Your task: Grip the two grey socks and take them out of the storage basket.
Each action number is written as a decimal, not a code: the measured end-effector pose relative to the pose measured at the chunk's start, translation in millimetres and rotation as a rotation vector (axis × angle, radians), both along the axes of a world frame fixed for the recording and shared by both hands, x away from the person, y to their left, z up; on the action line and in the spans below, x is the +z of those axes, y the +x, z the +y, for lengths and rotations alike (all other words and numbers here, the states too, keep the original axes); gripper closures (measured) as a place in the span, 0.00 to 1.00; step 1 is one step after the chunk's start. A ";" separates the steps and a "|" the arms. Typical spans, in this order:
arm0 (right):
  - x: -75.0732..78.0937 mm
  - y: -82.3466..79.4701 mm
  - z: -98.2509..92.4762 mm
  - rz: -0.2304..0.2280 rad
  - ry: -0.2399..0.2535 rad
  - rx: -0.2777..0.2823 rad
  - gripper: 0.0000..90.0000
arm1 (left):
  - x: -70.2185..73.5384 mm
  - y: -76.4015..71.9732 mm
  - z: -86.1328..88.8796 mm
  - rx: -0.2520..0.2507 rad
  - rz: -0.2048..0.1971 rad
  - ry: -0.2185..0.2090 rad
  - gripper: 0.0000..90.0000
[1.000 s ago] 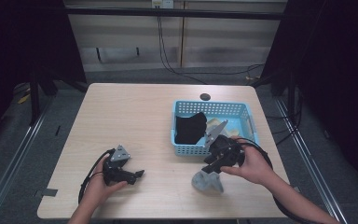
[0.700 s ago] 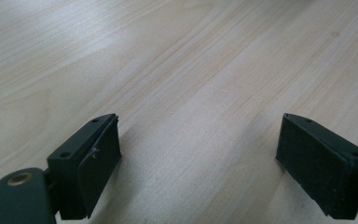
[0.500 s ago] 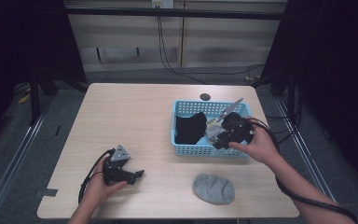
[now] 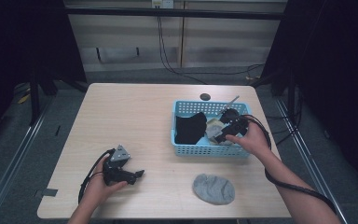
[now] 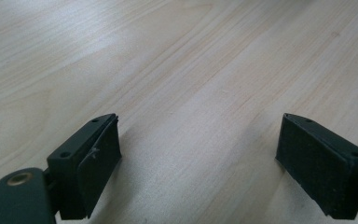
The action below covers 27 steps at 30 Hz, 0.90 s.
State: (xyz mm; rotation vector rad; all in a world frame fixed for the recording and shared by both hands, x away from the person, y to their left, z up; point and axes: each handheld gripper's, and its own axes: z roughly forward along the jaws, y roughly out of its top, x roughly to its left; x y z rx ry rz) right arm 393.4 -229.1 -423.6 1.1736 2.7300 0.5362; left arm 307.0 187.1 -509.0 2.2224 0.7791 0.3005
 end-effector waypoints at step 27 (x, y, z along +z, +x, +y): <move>-13.2 11.1 -7.0 0.117 0.004 -0.017 0.95 | -0.1 0.1 0.0 -0.001 0.001 -0.002 0.14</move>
